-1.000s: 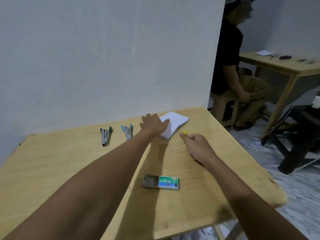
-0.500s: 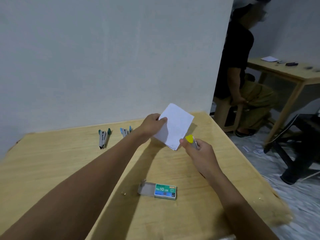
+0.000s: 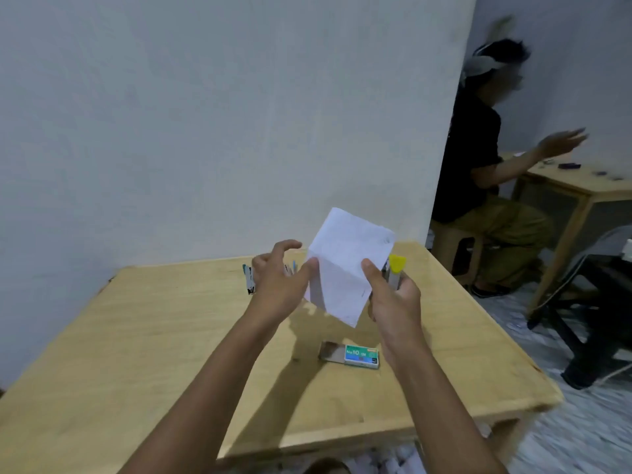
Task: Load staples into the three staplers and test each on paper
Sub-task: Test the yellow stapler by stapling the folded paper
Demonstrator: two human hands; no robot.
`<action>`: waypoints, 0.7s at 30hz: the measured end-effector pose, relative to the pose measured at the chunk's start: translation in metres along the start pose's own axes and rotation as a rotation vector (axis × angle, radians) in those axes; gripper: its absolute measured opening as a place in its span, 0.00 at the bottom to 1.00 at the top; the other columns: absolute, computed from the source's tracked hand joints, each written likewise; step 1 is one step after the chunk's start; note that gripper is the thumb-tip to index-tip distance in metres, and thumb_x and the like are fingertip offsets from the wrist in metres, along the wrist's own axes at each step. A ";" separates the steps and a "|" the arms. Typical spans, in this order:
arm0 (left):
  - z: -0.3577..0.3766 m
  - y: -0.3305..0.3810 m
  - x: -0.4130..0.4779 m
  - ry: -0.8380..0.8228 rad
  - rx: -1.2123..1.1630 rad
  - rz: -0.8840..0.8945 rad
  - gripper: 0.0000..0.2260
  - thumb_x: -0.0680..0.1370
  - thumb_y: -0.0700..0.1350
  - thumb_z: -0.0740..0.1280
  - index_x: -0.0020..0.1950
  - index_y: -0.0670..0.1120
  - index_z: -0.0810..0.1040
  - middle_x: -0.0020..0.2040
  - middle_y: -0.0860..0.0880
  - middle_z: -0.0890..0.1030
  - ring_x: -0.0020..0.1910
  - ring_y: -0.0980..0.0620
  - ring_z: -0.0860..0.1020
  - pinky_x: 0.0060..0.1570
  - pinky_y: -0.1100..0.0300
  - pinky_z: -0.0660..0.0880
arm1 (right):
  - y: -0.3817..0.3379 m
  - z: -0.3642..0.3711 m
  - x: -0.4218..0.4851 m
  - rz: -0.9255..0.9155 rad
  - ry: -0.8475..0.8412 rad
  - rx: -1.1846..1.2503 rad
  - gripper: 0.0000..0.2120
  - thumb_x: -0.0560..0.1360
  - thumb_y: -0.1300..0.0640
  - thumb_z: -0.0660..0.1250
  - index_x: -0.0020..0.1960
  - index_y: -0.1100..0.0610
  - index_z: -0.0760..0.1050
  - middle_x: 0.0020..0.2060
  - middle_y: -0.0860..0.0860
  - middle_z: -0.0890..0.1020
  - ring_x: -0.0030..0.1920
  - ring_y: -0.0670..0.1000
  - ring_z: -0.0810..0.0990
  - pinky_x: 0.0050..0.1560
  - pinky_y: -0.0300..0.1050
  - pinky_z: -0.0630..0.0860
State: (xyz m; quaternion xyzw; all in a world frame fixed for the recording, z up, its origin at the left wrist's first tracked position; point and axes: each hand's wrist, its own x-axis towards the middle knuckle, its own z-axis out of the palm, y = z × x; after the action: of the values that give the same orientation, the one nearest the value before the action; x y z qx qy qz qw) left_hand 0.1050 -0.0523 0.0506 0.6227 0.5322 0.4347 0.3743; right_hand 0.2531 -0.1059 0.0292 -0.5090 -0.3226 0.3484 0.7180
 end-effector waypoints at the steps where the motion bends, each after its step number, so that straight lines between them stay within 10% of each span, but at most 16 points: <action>1: -0.007 -0.001 -0.008 0.075 0.018 -0.040 0.15 0.76 0.57 0.68 0.59 0.57 0.69 0.62 0.48 0.63 0.63 0.48 0.69 0.53 0.58 0.69 | -0.004 0.008 -0.011 -0.017 -0.001 0.007 0.08 0.76 0.54 0.72 0.40 0.53 0.76 0.25 0.40 0.76 0.25 0.40 0.71 0.28 0.33 0.68; 10: -0.056 0.004 -0.073 -0.197 -0.867 -0.190 0.20 0.77 0.56 0.66 0.64 0.45 0.77 0.55 0.42 0.83 0.53 0.43 0.83 0.58 0.45 0.78 | -0.009 0.053 -0.087 0.053 -0.177 0.009 0.04 0.74 0.55 0.74 0.45 0.55 0.81 0.33 0.44 0.85 0.36 0.44 0.82 0.41 0.42 0.77; 21: -0.070 -0.022 -0.087 -0.016 -0.960 -0.118 0.13 0.79 0.40 0.65 0.63 0.41 0.77 0.55 0.45 0.85 0.50 0.50 0.83 0.45 0.57 0.81 | 0.000 0.051 -0.111 -0.055 -0.157 -0.033 0.05 0.73 0.58 0.74 0.44 0.57 0.79 0.35 0.45 0.82 0.34 0.43 0.78 0.34 0.31 0.72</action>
State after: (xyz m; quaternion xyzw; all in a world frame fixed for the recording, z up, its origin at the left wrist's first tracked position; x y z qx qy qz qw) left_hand 0.0273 -0.1352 0.0419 0.3516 0.3031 0.6044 0.6475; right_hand 0.1500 -0.1720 0.0315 -0.4828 -0.3976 0.3618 0.6913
